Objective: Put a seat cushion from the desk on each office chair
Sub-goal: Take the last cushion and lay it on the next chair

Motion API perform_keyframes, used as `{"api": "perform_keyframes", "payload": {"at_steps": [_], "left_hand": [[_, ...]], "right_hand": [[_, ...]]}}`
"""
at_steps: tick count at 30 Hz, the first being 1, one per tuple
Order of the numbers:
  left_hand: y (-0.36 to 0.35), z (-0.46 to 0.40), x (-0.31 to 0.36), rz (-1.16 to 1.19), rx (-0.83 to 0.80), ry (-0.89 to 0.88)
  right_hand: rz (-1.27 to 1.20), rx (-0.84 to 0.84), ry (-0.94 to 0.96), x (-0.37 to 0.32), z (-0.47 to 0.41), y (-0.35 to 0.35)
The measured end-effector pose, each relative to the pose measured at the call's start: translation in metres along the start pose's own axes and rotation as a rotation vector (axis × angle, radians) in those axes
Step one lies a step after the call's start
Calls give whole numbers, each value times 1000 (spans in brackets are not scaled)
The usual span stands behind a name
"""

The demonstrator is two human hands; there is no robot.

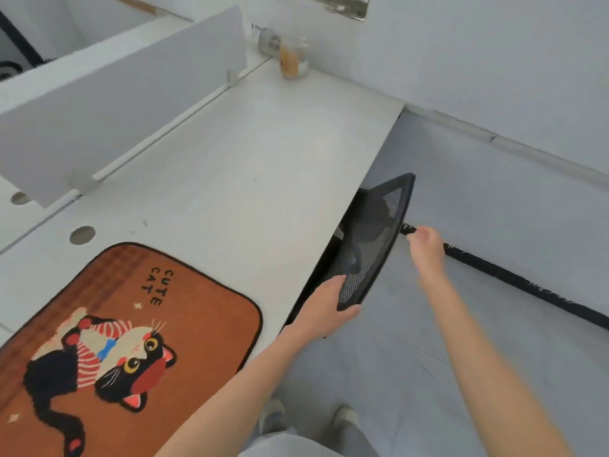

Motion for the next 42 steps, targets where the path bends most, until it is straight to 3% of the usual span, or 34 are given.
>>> {"api": "perform_keyframes", "payload": {"at_steps": [4,8,15,23,33,42], "left_hand": [[-32,-34,25,-104,-98,73],[-37,-51,32,-113,1,94],[-63,-56,51,-16,-35,109],[-138,-37,101,-15,-68,93],[-251,-12,174,-85,-166,-28],[-301,-9,211,-104,-223,-80]], "right_hand": [[-575,-239,-453,52,-7,-22],[-621,-378,-508,67,-12,-37],[-735,-485,-483,84,-29,-13],[-712,-453,-453,125,-37,50],[-878,-322,-481,201,-31,172],[-910,-262,-479,231,-30,232]]}}
Point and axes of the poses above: each hand's wrist, its own z-axis away from the middle knuckle, its own y-axis out of the back of the hand, x = y × z, the point moved 6 cm from there along -z, towards the middle knuckle, and after that the axes turned 5 degrees about y, right-handed, at the moved point
